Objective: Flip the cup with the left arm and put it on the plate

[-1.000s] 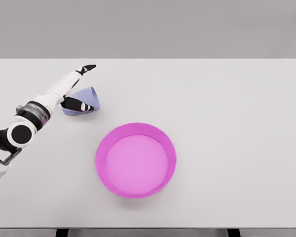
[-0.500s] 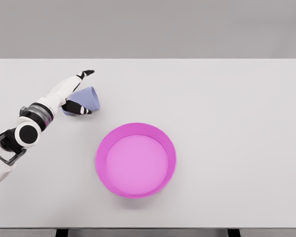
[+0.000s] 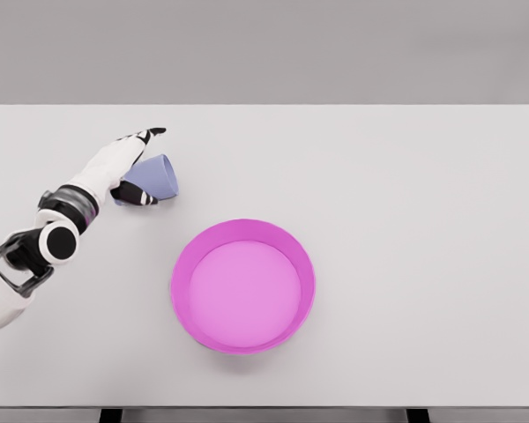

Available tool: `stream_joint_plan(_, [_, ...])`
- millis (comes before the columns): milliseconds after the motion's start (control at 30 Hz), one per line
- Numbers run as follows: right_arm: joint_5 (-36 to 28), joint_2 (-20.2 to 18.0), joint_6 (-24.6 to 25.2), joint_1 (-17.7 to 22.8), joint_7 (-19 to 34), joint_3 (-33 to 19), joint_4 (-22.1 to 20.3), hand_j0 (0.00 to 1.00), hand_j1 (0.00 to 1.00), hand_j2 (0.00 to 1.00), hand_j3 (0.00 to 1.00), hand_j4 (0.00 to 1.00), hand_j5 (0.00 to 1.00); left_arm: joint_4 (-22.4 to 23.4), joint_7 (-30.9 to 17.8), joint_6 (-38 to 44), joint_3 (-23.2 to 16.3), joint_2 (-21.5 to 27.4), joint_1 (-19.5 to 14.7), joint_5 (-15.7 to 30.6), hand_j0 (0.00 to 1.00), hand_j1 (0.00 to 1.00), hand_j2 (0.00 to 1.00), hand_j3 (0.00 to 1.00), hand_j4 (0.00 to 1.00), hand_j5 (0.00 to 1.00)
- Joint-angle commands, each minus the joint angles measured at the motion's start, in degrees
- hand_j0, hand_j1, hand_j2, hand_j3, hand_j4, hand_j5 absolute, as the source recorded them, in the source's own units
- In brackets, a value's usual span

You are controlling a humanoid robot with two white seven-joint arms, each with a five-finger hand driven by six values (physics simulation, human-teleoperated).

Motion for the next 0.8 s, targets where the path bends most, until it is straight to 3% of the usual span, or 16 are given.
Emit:
stream_joint_plan(0, [-0.01,0.00,0.00,0.00,0.01,0.00,-0.01,1.00,1.00,1.00,1.00,1.00,1.00,2.37,0.01,0.01,-1.02,-1.53,-0.09,-0.39,1.00,1.00,1.00,1.00,1.00,1.00])
stream_joint_plan(767, [-0.01,0.00,0.00,0.00,0.01,0.00,-0.01,1.00,1.00,1.00,1.00,1.00,1.00,5.71,-0.08,0.09,-1.29,-3.73,-0.26,-0.13,1.00,1.00,1.00,1.00,1.00,1.00])
